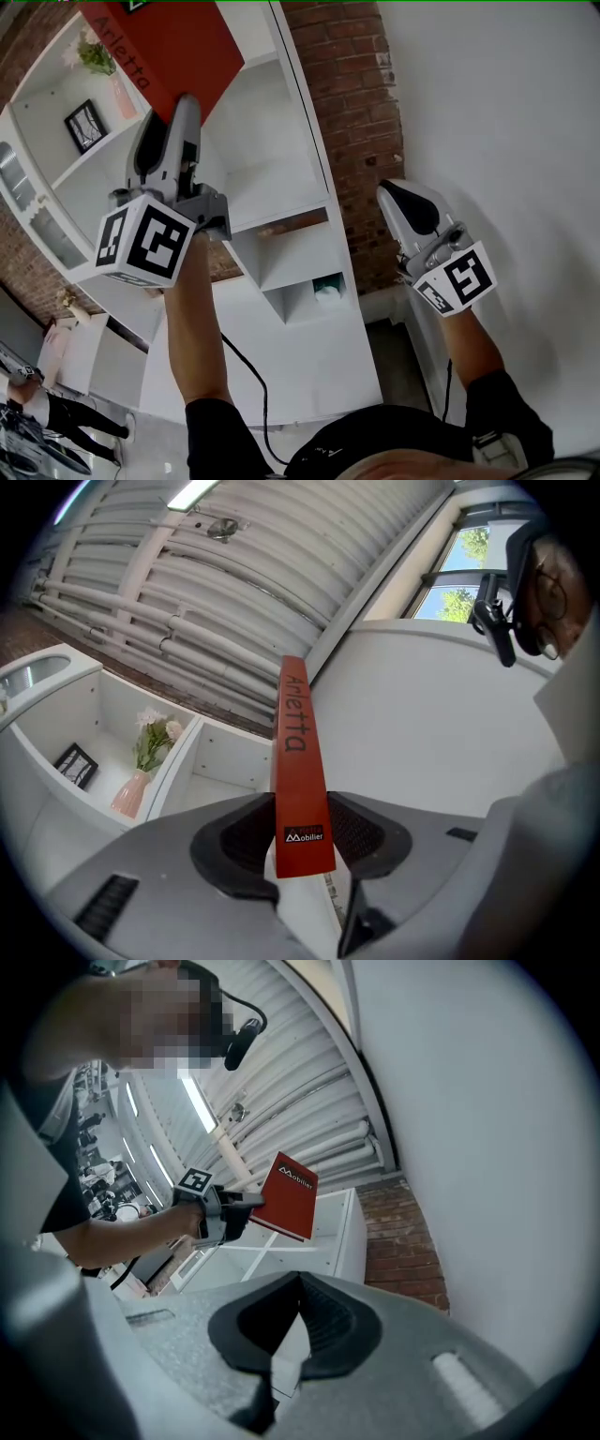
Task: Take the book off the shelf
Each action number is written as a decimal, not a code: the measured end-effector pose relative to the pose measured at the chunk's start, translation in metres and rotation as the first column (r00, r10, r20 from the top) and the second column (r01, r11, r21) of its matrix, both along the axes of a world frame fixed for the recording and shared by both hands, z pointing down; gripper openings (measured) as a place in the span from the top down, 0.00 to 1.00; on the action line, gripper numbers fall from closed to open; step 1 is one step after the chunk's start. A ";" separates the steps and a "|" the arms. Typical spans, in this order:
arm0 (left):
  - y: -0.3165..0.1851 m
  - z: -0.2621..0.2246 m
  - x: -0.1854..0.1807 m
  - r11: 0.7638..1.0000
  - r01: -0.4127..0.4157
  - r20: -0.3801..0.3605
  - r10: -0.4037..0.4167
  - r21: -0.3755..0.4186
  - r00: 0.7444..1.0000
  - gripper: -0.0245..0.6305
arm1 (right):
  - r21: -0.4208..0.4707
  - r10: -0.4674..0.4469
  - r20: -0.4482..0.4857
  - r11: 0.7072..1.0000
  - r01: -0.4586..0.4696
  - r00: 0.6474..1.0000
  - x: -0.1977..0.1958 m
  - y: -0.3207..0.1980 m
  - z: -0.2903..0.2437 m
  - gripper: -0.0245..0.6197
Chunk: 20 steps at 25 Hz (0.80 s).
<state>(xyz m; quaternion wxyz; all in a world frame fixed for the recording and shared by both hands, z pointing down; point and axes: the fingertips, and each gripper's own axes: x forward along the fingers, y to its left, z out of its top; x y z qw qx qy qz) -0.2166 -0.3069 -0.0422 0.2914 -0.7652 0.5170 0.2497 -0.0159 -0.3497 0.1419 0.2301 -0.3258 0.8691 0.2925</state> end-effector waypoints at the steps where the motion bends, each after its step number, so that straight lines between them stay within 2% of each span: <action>1: 0.006 0.010 0.001 1.000 -0.006 0.001 0.006 -0.002 1.000 0.70 | 0.009 0.001 -0.002 1.000 -0.001 1.000 -0.001 0.004 0.000 0.96; 8: 0.037 0.087 0.003 0.998 -0.058 0.002 0.058 -0.008 0.998 0.70 | 0.029 0.007 -0.009 1.000 -0.006 1.000 -0.009 0.021 0.013 0.96; 16: 0.059 0.181 0.002 0.997 -0.068 -0.020 0.067 -0.023 0.998 0.70 | 0.007 -0.007 -0.006 1.000 0.007 1.000 -0.010 0.031 0.054 0.96; 20: 0.064 0.194 0.005 0.994 -0.103 -0.048 0.102 -0.026 0.994 0.70 | -0.024 -0.018 0.014 1.000 0.018 1.000 -0.012 0.032 0.060 0.96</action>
